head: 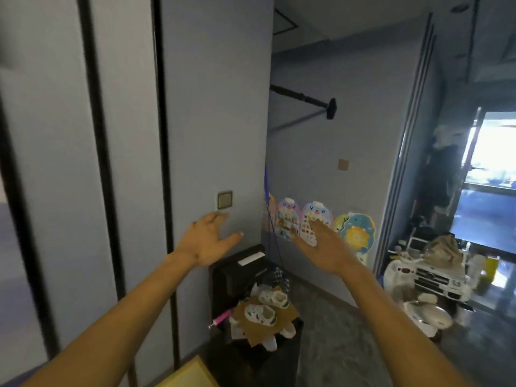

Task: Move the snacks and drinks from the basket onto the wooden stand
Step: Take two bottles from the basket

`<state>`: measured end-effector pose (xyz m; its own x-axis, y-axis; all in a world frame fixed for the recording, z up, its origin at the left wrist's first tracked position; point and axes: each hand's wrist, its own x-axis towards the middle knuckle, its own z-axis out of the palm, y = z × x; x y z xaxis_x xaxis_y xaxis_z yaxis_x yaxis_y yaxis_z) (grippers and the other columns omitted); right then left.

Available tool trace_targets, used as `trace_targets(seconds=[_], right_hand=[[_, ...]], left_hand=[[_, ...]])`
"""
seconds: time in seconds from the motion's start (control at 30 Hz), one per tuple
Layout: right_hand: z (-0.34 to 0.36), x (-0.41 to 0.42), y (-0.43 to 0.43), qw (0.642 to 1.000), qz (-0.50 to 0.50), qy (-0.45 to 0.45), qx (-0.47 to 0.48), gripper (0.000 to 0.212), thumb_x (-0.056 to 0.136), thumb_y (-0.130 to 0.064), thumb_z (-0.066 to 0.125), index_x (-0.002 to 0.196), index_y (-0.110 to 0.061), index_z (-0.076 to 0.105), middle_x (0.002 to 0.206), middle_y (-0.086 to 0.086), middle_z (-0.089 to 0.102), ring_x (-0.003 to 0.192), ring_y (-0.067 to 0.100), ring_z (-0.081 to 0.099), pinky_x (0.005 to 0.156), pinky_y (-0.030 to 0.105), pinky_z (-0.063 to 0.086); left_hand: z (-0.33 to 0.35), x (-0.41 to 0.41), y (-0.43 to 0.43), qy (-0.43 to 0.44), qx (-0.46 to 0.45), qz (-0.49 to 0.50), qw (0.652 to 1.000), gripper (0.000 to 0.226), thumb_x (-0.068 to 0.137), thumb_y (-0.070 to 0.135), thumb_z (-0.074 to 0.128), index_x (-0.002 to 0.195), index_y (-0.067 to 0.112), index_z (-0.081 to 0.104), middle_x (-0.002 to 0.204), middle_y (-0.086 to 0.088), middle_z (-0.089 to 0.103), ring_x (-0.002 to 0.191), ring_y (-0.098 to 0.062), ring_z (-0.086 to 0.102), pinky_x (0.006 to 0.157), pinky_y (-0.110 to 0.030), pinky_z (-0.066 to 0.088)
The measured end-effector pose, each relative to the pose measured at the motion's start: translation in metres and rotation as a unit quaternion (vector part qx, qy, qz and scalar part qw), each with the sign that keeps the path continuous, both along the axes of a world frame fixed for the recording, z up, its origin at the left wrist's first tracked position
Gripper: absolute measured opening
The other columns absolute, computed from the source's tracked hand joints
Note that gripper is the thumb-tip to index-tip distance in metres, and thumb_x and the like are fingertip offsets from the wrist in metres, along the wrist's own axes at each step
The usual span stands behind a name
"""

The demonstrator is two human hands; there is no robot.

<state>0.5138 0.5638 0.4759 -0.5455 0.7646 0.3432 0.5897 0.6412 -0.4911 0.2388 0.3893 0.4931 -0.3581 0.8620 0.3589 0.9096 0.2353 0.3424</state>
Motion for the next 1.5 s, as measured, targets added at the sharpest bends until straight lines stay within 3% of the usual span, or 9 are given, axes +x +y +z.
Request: trace_targets(seconds=[0.1, 0.17, 0.23, 0.3, 0.43, 0.7, 0.87, 1.27, 1.5], right_hand=[[0.001, -0.035, -0.021, 0.998, 0.064, 0.019, 0.016, 0.071, 0.096, -0.075, 0.053, 0.152, -0.031, 0.05, 0.141, -0.008, 0.064, 0.131, 0.025, 0.062, 0.102, 0.043, 0.054], [-0.002, -0.057, -0.034, 0.994, 0.109, 0.017, 0.012, 0.062, 0.098, -0.068, 0.06, 0.151, -0.036, 0.05, 0.14, -0.016, 0.061, 0.132, 0.02, 0.06, 0.104, 0.038, 0.051], [-0.006, -0.078, -0.042, 0.991, 0.134, 0.002, -0.011, 0.085, 0.088, -0.089, 0.049, 0.155, -0.037, 0.046, 0.154, -0.012, 0.055, 0.142, 0.021, 0.054, 0.113, 0.047, 0.049], [-0.007, -0.099, -0.049, 0.988, 0.154, -0.025, -0.01, 0.111, 0.079, -0.102, 0.037, 0.16, -0.027, 0.041, 0.166, -0.003, 0.045, 0.15, 0.027, 0.046, 0.12, 0.051, 0.043], [0.0, -0.125, -0.083, 0.973, 0.223, -0.062, 0.014, 0.097, 0.099, -0.076, 0.05, 0.17, -0.014, 0.026, 0.176, 0.005, 0.027, 0.159, 0.028, 0.033, 0.127, 0.042, 0.029], [-0.019, -0.163, -0.174, 0.915, 0.388, -0.096, 0.049, 0.094, 0.099, -0.075, 0.05, 0.169, -0.015, 0.029, 0.176, 0.004, 0.029, 0.159, 0.027, 0.033, 0.126, 0.047, 0.034], [-0.026, -0.183, -0.269, 0.866, 0.486, -0.102, 0.053, 0.093, 0.1, -0.074, 0.05, 0.17, -0.016, 0.027, 0.176, 0.005, 0.028, 0.158, 0.028, 0.035, 0.125, 0.047, 0.035], [-0.039, -0.19, -0.576, 0.716, 0.683, -0.109, 0.09, 0.09, 0.103, -0.068, 0.05, 0.17, -0.015, 0.023, 0.177, 0.008, 0.025, 0.159, 0.031, 0.033, 0.125, 0.049, 0.034], [-0.068, -0.166, -0.741, 0.633, 0.758, -0.111, 0.108, 0.092, 0.1, -0.072, 0.051, 0.17, -0.017, 0.025, 0.176, 0.006, 0.028, 0.158, 0.031, 0.034, 0.125, 0.05, 0.036]], left_hand=[[-0.002, -0.013, -0.031, 0.016, -0.023, 0.04, 0.999, 0.101, 0.084, 0.087, 0.032, 0.165, 0.028, 0.026, 0.171, 0.0, 0.028, 0.156, -0.023, 0.028, 0.128, -0.045, 0.022], [-0.004, -0.02, -0.053, 0.024, -0.037, 0.076, 0.996, 0.103, 0.081, 0.088, 0.029, 0.165, 0.027, 0.028, 0.171, -0.002, 0.029, 0.156, -0.024, 0.028, 0.127, -0.047, 0.023], [-0.006, -0.026, -0.077, 0.03, -0.043, 0.115, 0.992, 0.102, 0.082, 0.087, 0.029, 0.164, 0.027, 0.029, 0.171, -0.003, 0.03, 0.155, -0.025, 0.03, 0.126, -0.05, 0.025], [-0.007, -0.028, -0.103, 0.023, -0.038, 0.153, 0.987, 0.098, 0.086, 0.086, 0.031, 0.164, 0.027, 0.03, 0.17, -0.004, 0.031, 0.151, -0.027, 0.039, 0.125, -0.052, 0.027], [-0.009, -0.012, -0.155, 0.022, -0.031, 0.235, 0.971, 0.086, 0.096, 0.077, 0.04, 0.164, 0.025, 0.03, 0.17, -0.005, 0.031, 0.151, -0.029, 0.037, 0.125, -0.05, 0.028], [-0.035, 0.056, -0.283, 0.0, -0.036, 0.411, 0.911, 0.096, 0.086, 0.081, 0.033, 0.162, 0.024, 0.033, 0.167, -0.005, 0.037, 0.151, -0.03, 0.038, 0.123, -0.049, 0.031], [-0.036, 0.101, -0.395, 0.009, -0.042, 0.509, 0.86, 0.104, 0.08, 0.087, 0.027, 0.161, 0.023, 0.036, 0.165, -0.007, 0.04, 0.149, -0.03, 0.04, 0.119, -0.051, 0.033], [-0.051, 0.238, -0.673, -0.005, -0.03, 0.708, 0.705, 0.088, 0.092, 0.081, 0.041, 0.159, 0.023, 0.039, 0.162, -0.009, 0.042, 0.137, -0.032, 0.053, 0.112, -0.056, 0.044], [-0.079, 0.315, -0.798, -0.03, -0.003, 0.781, 0.624, 0.084, 0.093, 0.08, 0.042, 0.158, 0.027, 0.039, 0.166, -0.007, 0.038, 0.145, -0.032, 0.044, 0.115, -0.056, 0.041]])
